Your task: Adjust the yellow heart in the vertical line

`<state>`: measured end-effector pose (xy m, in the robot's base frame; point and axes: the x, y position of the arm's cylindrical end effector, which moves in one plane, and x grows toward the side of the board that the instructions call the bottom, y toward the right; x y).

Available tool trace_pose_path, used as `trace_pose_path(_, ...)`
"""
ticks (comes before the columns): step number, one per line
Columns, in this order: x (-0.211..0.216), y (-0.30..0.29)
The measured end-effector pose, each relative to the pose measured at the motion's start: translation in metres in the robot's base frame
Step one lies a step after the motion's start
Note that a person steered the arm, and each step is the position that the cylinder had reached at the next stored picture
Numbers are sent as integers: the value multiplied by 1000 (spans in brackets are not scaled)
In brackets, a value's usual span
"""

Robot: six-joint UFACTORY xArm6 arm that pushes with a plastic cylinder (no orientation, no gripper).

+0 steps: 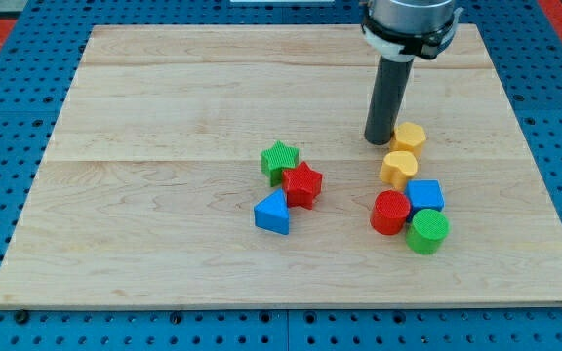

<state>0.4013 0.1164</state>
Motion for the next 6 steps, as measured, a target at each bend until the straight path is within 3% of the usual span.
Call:
trace_pose_path(1,11,-54)
trace_pose_path(2,43,-52)
trace_pose_path(4,59,-2)
trace_pose_path(5,61,-39)
trace_pose_path(6,99,-54)
